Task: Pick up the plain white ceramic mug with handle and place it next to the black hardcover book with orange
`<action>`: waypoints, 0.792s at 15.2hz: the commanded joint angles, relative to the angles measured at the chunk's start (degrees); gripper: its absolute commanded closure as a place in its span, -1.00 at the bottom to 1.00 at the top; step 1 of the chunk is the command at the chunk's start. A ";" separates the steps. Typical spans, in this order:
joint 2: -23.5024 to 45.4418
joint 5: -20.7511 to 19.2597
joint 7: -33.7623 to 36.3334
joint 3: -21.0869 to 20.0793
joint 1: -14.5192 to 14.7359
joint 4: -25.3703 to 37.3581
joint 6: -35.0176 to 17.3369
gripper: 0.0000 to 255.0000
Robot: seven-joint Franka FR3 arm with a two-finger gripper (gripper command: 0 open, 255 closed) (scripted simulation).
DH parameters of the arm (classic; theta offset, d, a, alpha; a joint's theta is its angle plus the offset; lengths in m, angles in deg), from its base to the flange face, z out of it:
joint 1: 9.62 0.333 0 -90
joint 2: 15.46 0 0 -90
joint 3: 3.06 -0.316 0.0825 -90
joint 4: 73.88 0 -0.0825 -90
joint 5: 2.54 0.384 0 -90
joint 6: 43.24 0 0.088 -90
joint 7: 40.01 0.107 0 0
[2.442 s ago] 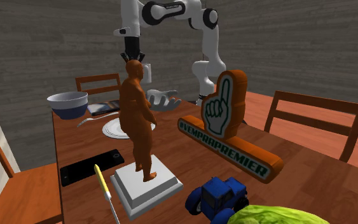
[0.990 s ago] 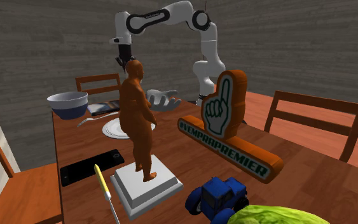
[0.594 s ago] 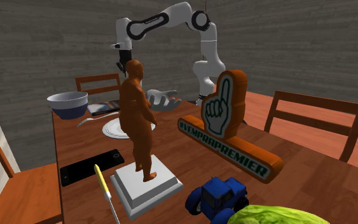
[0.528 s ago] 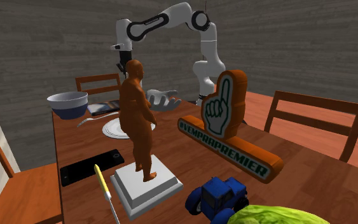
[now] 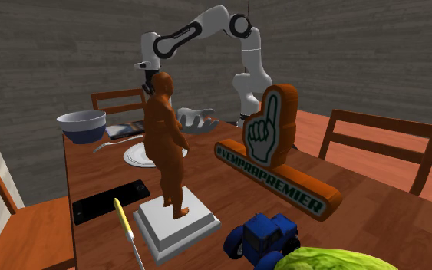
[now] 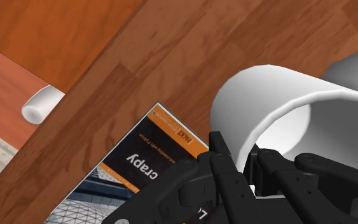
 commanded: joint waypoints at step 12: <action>3.99 3.74 -2.85 -0.89 -0.97 -3.58 -6.48 1.00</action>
